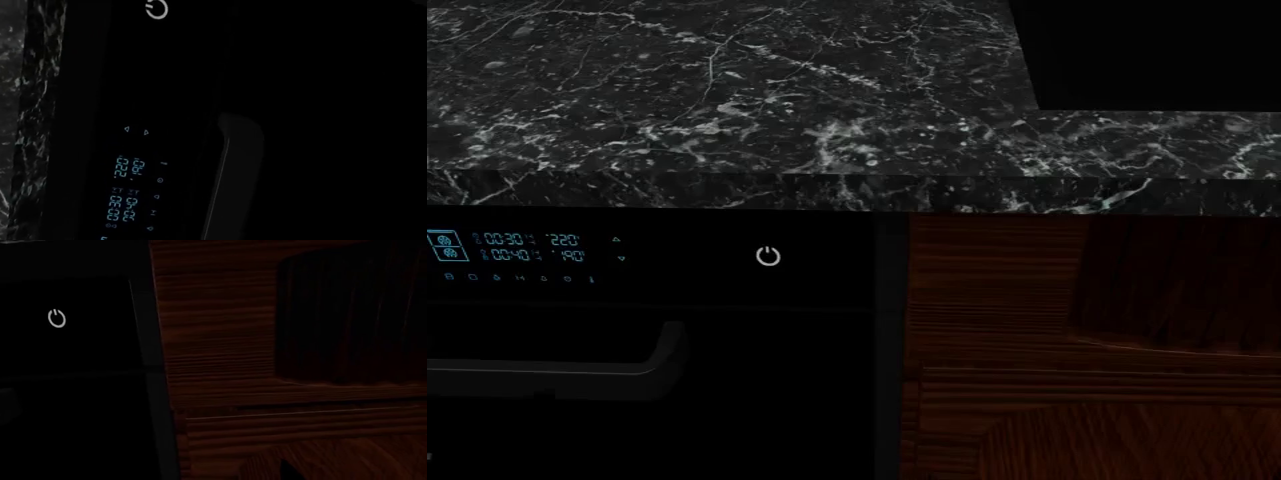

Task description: Open the dishwasher door

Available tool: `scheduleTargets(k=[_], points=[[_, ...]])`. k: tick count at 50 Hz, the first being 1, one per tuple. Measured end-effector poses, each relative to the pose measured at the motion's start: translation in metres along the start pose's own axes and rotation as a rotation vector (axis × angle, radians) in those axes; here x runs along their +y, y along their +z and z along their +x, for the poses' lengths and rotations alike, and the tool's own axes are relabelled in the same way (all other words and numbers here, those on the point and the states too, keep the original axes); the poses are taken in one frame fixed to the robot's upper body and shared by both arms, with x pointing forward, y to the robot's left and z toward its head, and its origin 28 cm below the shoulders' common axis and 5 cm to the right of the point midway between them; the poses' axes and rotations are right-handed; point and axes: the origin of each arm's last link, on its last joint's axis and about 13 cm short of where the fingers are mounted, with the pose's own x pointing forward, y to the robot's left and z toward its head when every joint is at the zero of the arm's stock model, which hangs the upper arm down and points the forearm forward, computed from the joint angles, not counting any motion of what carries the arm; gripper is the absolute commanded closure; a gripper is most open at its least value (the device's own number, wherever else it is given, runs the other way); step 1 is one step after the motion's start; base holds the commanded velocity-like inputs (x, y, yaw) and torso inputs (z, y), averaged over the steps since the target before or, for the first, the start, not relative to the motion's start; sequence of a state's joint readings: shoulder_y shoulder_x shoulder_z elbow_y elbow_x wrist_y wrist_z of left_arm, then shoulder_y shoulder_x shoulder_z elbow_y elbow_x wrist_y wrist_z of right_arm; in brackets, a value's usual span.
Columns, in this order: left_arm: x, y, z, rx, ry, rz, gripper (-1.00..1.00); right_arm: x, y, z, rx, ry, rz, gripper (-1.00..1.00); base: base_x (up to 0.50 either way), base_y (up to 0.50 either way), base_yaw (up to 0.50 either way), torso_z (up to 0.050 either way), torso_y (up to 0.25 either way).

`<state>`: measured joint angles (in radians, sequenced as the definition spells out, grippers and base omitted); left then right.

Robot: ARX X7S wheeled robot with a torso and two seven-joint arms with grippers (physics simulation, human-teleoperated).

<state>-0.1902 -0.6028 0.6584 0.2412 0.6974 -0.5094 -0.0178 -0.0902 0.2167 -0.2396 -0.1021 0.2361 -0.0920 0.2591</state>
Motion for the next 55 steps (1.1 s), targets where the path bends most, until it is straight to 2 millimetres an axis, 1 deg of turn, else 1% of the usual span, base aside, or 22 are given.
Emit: scheduleTargets(k=[12, 31, 55], points=[[-0.001, -0.003, 0.016, -0.009, -0.010, 0.073, -1.00, -0.001, 0.001, -0.001, -0.003, -0.007, 0.001, -1.00, 0.00, 0.00, 0.00, 0.000, 0.000], [-0.010, -0.009, 0.038, -0.021, -0.023, 0.121, -1.00, -0.002, 0.002, -0.002, -0.003, -0.015, -0.004, -1.00, 0.00, 0.00, 0.00, 0.000, 0.000], [-0.010, -0.012, 0.058, -0.023, -0.022, 0.164, -1.00, -0.005, 0.002, -0.004, -0.004, -0.027, -0.003, -1.00, 0.00, 0.00, 0.00, 0.000, 0.000]])
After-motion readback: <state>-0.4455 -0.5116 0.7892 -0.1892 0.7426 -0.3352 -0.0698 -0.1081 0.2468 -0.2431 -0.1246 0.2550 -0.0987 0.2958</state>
